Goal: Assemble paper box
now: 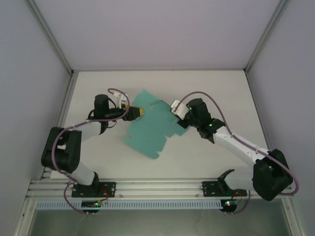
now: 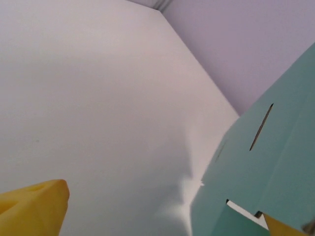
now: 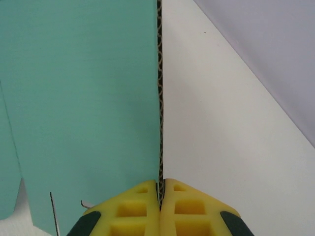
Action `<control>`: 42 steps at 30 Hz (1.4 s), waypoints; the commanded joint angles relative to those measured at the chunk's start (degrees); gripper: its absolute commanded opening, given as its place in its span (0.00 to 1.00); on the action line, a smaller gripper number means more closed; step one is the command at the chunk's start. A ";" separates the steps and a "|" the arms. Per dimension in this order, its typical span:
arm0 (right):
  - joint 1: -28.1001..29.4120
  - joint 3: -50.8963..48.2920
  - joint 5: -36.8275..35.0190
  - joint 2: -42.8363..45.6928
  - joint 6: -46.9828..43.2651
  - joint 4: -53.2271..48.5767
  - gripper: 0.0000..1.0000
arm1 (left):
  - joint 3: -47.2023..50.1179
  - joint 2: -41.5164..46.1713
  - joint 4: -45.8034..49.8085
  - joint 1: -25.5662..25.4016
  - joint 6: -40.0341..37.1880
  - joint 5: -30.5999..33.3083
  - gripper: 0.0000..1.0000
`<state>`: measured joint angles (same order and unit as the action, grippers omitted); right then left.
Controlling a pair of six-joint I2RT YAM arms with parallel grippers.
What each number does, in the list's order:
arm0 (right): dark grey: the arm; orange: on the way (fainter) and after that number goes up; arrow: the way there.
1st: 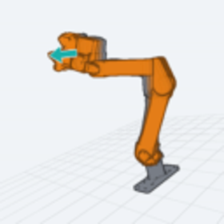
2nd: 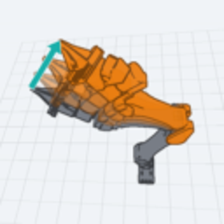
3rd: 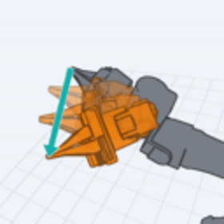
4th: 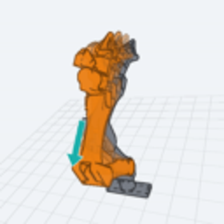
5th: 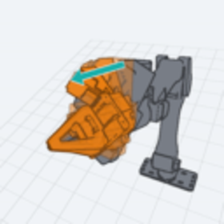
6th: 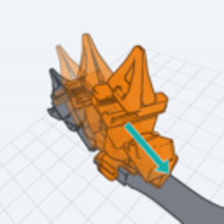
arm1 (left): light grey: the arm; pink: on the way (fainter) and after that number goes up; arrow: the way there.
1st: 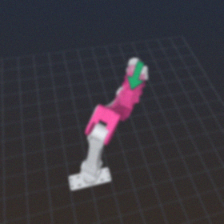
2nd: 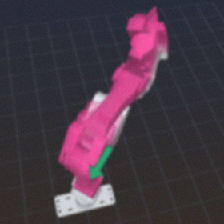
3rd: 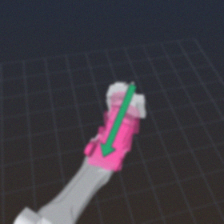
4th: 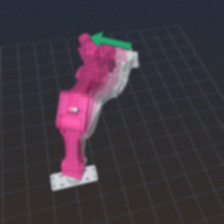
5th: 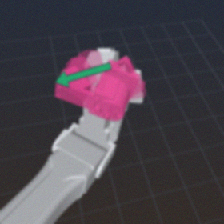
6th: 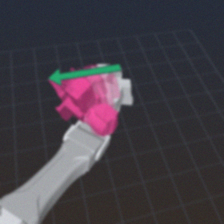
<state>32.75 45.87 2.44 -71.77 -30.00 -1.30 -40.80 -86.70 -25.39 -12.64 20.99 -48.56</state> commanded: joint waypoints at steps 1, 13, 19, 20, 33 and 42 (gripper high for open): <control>-0.21 -0.52 1.01 0.62 -0.06 0.77 0.00 | 0.65 1.35 8.25 -0.51 -5.37 2.61 0.97; -0.41 1.51 -0.28 -1.63 0.44 0.28 0.00 | 3.58 0.55 4.47 -2.66 -5.81 -1.47 0.82; 0.20 1.89 -1.16 -2.68 0.75 0.88 0.00 | 0.17 -5.49 -0.23 -6.01 -5.19 -12.03 0.70; 0.24 1.85 -1.29 -2.76 0.82 0.95 0.00 | -0.68 -6.33 0.18 -6.53 -5.20 -12.31 0.68; 1.35 0.46 -5.95 -3.82 2.49 3.83 0.00 | -0.15 -13.25 -17.84 -8.44 6.56 -20.53 0.61; 1.25 0.20 -6.26 -3.56 2.58 4.46 0.00 | 0.04 -11.91 -16.06 -8.40 7.28 -22.20 0.67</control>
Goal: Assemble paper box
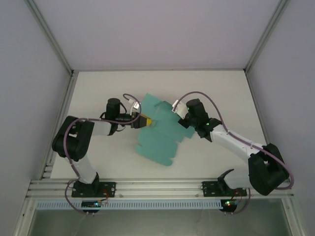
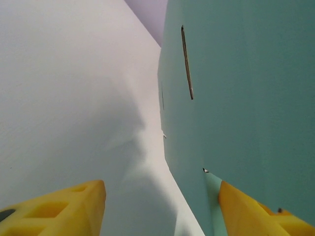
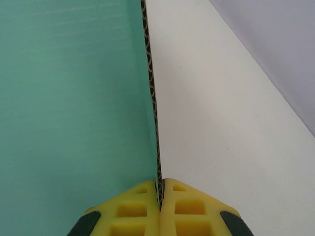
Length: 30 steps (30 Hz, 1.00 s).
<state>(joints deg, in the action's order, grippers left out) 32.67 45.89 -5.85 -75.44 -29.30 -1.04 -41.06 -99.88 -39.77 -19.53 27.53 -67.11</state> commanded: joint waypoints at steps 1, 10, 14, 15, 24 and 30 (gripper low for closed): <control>1.35 0.20 2.05 0.16 1.90 4.35 0.00 | 0.36 1.42 -1.84 -1.58 0.93 -3.79 0.68; 1.16 -1.32 3.03 1.83 1.83 6.25 0.00 | -0.06 1.96 -2.80 -1.61 3.29 -5.24 0.72; 1.12 -1.63 3.03 2.05 1.86 6.89 0.00 | -0.48 2.08 -0.91 -1.56 2.18 -5.01 0.76; 1.13 -1.57 2.90 2.05 1.88 6.67 0.00 | -0.39 2.38 -0.81 -1.41 2.13 -4.64 0.77; 0.24 -1.54 3.55 4.04 1.88 4.91 0.00 | -0.46 13.83 21.92 2.40 -8.52 13.77 1.00; -0.36 -1.76 6.19 4.52 1.87 3.02 0.00 | 7.00 26.44 27.60 9.42 -9.34 25.73 1.00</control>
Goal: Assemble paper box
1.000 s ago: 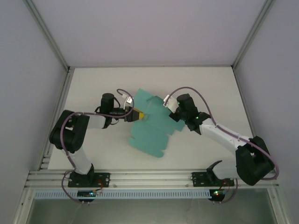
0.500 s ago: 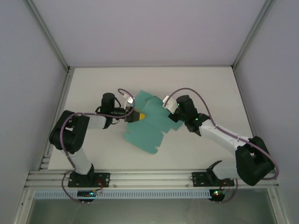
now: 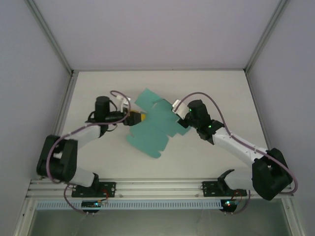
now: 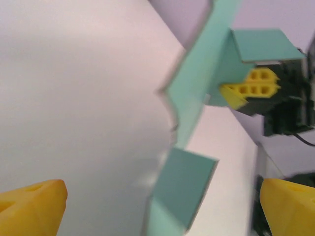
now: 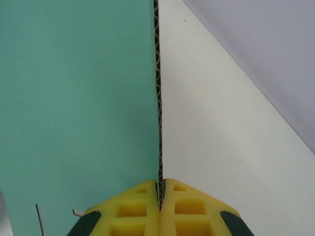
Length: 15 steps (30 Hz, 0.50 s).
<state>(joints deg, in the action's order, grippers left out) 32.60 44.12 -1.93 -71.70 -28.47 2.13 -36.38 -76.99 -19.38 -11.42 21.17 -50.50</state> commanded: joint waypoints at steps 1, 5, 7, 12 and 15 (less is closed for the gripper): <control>-0.33 -0.05 2.12 0.62 1.04 0.27 0.00 | 2.48 4.41 8.57 1.49 -3.48 11.66 0.99; -0.34 0.48 1.94 -0.61 1.05 1.73 0.00 | 1.26 2.07 7.80 1.58 -4.29 9.26 1.00; -0.26 1.06 1.25 -1.29 1.05 2.31 0.00 | 0.17 -0.80 4.66 1.32 -4.24 3.42 0.97; -0.09 1.91 0.45 -2.37 1.05 3.09 0.00 | -1.98 -6.59 -1.43 -1.13 -4.66 -7.40 0.88; 0.18 2.03 0.46 -2.66 1.05 3.10 0.00 | -3.19 -10.04 -3.64 -3.09 -3.58 -9.86 0.86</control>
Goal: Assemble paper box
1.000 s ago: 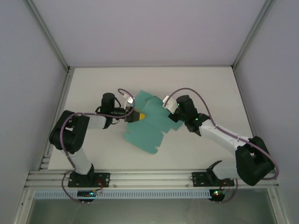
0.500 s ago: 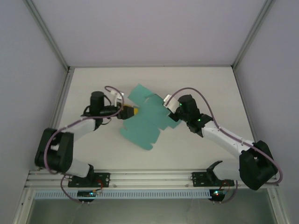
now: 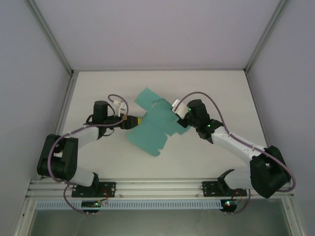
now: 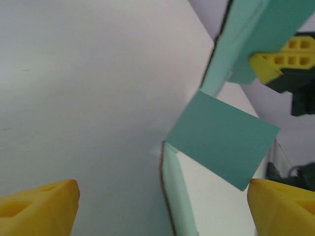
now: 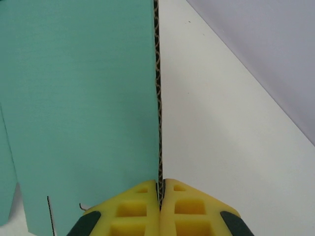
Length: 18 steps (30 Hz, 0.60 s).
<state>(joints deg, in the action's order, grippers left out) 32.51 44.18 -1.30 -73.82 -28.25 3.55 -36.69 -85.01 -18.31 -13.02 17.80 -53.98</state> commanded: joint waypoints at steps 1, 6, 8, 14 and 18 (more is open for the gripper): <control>0.42 2.00 -0.15 -0.55 0.84 1.76 0.00 | -3.57 -3.24 -4.56 -2.11 -0.44 -7.13 0.83; 0.85 1.90 1.25 -0.67 0.83 1.87 0.00 | -6.17 -8.33 -6.13 -3.86 -0.15 -8.87 0.70; 1.06 1.91 1.41 -0.81 0.83 1.68 0.00 | -7.08 -9.65 -7.18 -4.10 0.33 -9.79 0.69; 0.66 2.38 1.56 -0.56 0.83 -0.90 0.00 | -4.18 -2.98 -2.48 -2.95 -1.39 -1.24 0.80; -0.17 2.29 2.66 0.46 0.83 -2.01 0.00 | -0.09 6.94 5.30 1.50 -2.29 11.32 0.85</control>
<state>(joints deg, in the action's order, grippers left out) 32.73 44.66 -0.38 -74.41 -28.23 2.83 -38.72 -84.05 -18.35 -14.46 17.15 -51.33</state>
